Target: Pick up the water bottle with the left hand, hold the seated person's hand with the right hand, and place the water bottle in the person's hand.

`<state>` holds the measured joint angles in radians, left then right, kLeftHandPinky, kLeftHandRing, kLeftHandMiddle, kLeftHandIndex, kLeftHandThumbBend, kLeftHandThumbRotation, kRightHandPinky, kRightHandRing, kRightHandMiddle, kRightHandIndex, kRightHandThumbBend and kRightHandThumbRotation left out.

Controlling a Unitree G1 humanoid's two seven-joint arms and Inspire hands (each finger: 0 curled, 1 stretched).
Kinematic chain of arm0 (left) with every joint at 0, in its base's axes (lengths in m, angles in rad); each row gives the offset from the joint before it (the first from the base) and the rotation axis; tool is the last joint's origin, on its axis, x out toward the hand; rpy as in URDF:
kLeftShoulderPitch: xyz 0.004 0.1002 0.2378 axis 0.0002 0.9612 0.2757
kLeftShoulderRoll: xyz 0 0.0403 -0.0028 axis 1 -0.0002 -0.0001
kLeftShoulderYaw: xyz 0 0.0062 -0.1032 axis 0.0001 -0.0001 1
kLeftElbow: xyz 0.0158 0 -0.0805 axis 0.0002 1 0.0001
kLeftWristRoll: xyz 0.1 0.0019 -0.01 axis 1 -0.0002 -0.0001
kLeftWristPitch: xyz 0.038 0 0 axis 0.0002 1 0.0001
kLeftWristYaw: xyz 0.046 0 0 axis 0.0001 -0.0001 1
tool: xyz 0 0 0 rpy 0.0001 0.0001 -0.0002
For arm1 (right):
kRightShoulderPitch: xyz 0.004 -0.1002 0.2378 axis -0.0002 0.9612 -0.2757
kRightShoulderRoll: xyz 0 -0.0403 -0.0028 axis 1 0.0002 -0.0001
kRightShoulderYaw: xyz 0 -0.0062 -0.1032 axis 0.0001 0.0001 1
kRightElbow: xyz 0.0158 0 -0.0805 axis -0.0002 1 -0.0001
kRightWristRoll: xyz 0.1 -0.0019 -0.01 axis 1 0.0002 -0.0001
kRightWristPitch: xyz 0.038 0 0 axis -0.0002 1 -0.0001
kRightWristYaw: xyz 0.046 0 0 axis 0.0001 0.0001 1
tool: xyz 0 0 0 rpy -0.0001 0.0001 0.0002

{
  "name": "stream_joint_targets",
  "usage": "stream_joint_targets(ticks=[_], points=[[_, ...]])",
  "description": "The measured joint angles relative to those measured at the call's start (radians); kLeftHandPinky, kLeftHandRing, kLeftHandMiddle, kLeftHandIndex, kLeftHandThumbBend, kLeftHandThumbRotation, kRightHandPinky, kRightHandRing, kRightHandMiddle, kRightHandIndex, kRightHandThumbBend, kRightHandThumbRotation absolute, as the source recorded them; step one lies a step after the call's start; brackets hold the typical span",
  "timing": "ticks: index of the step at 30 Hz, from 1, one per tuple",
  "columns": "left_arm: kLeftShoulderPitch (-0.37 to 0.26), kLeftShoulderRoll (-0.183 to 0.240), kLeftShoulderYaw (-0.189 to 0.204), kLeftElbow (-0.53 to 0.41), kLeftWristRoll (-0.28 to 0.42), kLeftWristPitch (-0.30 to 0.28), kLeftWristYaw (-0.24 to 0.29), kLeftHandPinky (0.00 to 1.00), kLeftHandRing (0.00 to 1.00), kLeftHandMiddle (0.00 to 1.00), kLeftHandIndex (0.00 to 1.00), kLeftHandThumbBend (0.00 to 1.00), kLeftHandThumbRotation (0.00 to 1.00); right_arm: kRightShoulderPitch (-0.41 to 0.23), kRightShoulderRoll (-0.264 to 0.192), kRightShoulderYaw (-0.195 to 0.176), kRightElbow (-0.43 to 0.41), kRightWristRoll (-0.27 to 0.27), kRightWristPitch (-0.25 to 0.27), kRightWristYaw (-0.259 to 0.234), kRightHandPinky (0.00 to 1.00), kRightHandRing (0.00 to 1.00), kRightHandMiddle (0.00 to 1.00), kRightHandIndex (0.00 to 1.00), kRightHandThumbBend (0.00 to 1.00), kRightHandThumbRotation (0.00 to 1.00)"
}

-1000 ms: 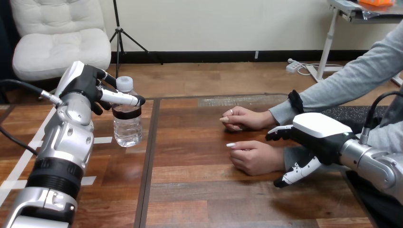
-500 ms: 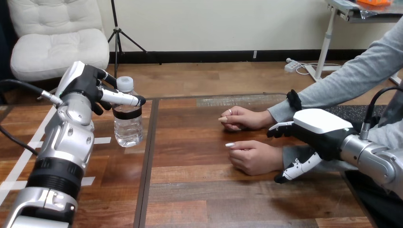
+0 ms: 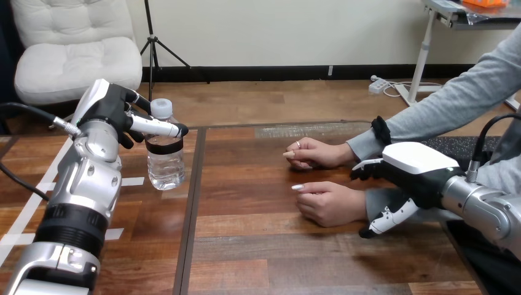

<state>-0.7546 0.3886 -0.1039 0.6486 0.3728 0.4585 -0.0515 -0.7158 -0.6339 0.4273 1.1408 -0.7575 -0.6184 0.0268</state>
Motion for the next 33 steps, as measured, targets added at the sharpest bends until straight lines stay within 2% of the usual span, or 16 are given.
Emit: stream_joint_targets(ticks=[12,25,33], points=[[0.000,0.000,0.000,-0.002,0.001,0.003,0.000,0.25,0.31,0.39,0.45,0.66,0.00,-0.001,0.002,0.006,0.024,-0.001,0.050,-0.007,0.74,0.82,0.83,0.83,1.00,0.48],[0.000,0.000,0.000,-0.024,0.000,0.011,0.000,0.22,0.28,0.35,0.45,0.66,0.00,-0.023,0.010,0.011,0.051,-0.001,0.072,-0.007,0.75,0.83,0.84,0.83,1.00,0.54],[0.000,0.000,0.000,-0.040,-0.001,0.012,0.000,0.23,0.29,0.37,0.45,0.66,0.00,-0.045,0.018,0.024,0.065,-0.001,0.091,-0.007,0.74,0.83,0.85,0.84,1.00,0.57]])
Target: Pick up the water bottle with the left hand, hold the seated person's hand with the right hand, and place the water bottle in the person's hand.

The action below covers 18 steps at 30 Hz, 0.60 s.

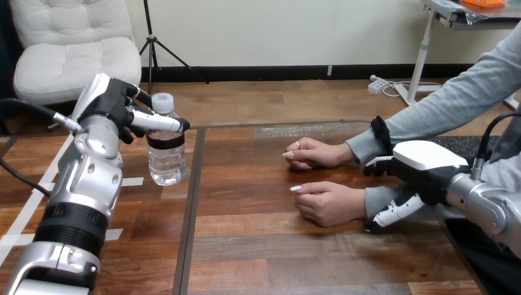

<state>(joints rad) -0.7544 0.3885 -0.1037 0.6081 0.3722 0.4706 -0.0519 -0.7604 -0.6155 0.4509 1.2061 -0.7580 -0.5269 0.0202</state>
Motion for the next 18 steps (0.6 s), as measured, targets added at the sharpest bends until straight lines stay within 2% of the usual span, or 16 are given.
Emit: stream_joint_targets(ticks=[18], points=[[0.000,0.000,0.000,-0.020,0.000,0.006,0.000,0.25,0.31,0.38,0.44,0.65,0.00,-0.027,0.029,0.020,0.024,0.000,0.041,0.010,0.72,0.83,0.85,0.84,1.00,0.60]])
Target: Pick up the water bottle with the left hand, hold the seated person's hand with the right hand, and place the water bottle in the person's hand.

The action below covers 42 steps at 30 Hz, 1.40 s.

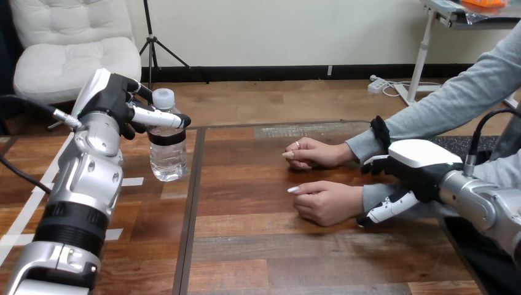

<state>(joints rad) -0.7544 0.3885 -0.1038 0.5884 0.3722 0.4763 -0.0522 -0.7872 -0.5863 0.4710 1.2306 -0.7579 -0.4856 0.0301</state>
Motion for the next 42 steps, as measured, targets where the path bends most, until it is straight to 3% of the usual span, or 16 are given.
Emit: stream_joint_targets(ticks=[24,42], points=[[0.000,0.000,0.000,-0.002,-0.001,0.000,-0.008,0.22,0.29,0.37,0.47,0.66,0.00,-0.008,0.025,0.010,0.002,-0.001,0.037,0.000,0.69,0.82,0.84,0.84,1.00,0.63],[0.000,0.000,0.000,-0.006,0.000,0.000,-0.011,0.24,0.31,0.39,0.47,0.66,0.00,-0.020,0.041,0.052,0.002,-0.020,0.049,0.001,0.68,0.81,0.83,0.83,1.00,0.57]])
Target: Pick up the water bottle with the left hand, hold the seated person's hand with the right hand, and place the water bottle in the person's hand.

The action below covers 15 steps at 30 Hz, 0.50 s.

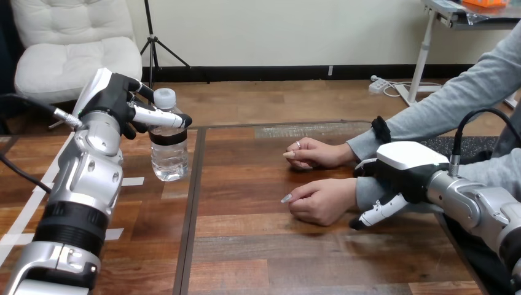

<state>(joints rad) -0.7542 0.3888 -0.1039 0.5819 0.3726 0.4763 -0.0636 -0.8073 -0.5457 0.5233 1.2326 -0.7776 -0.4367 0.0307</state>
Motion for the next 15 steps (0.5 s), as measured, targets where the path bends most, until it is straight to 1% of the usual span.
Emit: stream_joint_targets(ticks=[6,15], points=[[0.000,0.000,0.000,-0.001,0.000,0.000,-0.001,0.25,0.32,0.39,0.47,0.65,0.00,-0.006,0.001,0.018,0.003,-0.010,0.010,0.000,0.68,0.81,0.83,0.83,1.00,0.55],[0.000,0.000,0.000,-0.010,0.000,0.006,-0.003,0.24,0.30,0.38,0.46,0.65,0.00,-0.014,0.004,0.032,0.009,-0.019,0.015,0.001,0.67,0.79,0.81,0.81,1.00,0.51]])
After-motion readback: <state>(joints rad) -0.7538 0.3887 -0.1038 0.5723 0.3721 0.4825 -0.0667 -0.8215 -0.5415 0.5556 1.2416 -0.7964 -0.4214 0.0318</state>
